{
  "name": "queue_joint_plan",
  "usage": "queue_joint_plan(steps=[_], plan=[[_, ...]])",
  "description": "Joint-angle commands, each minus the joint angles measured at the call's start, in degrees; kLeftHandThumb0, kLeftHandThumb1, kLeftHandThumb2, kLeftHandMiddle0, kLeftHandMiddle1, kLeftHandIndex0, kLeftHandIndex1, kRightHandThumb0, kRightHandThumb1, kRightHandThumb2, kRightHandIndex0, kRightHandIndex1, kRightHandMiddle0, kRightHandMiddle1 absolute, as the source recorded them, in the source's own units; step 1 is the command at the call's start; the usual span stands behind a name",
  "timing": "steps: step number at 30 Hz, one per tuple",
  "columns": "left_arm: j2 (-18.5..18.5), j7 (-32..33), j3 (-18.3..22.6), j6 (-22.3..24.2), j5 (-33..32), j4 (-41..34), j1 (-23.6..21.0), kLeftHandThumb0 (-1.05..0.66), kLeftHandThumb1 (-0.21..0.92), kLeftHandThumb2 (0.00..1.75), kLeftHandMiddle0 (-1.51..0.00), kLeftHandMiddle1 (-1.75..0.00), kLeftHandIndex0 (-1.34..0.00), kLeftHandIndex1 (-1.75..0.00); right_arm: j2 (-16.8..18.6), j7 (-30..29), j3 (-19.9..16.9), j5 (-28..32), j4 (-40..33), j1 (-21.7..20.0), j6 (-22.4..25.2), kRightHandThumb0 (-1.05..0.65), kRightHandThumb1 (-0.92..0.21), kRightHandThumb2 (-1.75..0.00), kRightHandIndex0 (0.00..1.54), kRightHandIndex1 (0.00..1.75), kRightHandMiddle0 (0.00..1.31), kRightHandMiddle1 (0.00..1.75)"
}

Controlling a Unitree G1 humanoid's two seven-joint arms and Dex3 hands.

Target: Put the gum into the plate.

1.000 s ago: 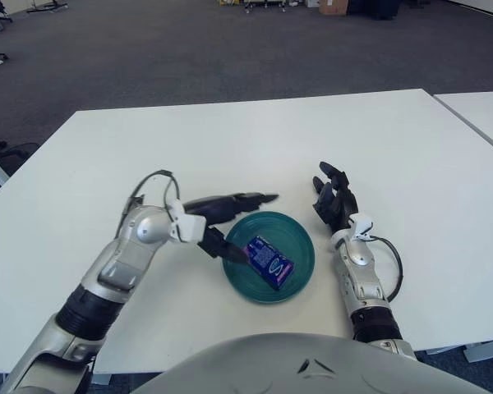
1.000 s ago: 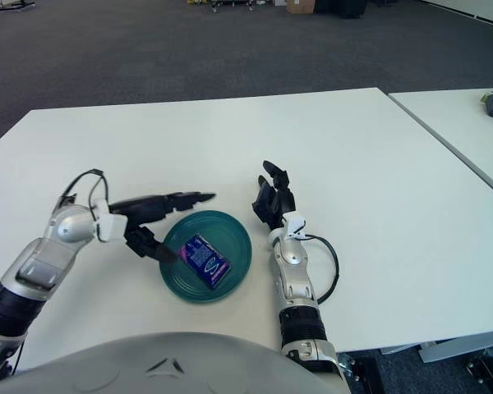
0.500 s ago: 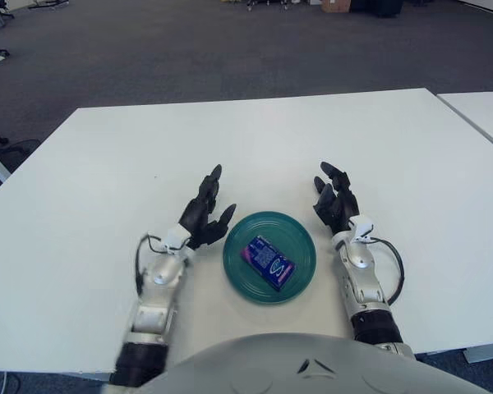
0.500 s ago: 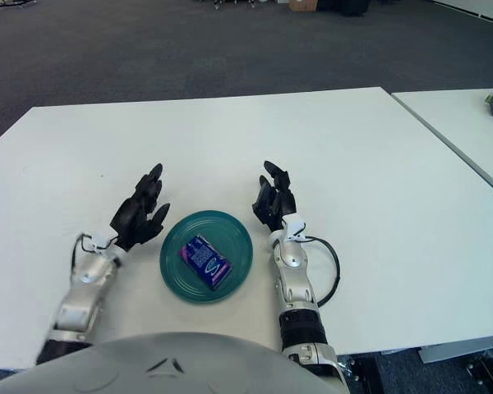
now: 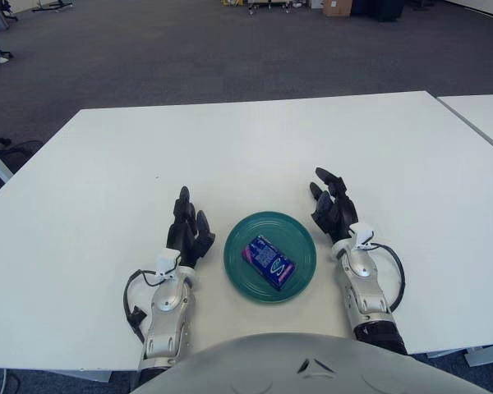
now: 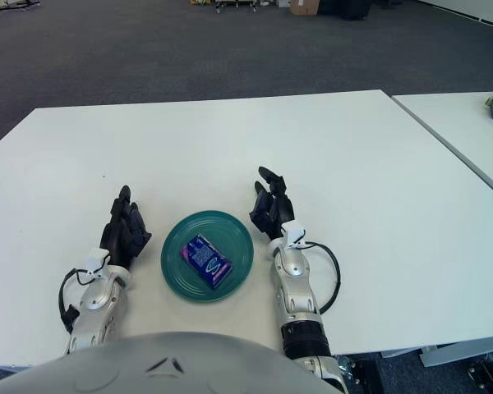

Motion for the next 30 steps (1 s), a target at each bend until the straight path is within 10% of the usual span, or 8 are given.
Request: queue_joint_plan(steps=[1, 30], plan=[[-2.6, 0.8, -0.1, -0.5, -1.3, 5.2, -0.6, -1.05, 0.92, 1.01, -0.04, -0.01, 0.0, -0.23, -0.5, 0.5, 0.0, 0.7, 1.9, 3.8, 5.0, -0.86, -0.92, -0.95, 0.37, 0.01, 0.0, 0.63], [-2.2, 3.1, -6.2, -1.2, -2.4, 6.8, 3.5, -1.02, 0.92, 1.08, -0.07, -0.01, 0.0, -0.23, -2.3, 0.9, 1.9, -1.4, -1.9, 6.5, 6.3, -0.86, -0.92, -0.95, 0.34, 0.0, 0.0, 0.63]])
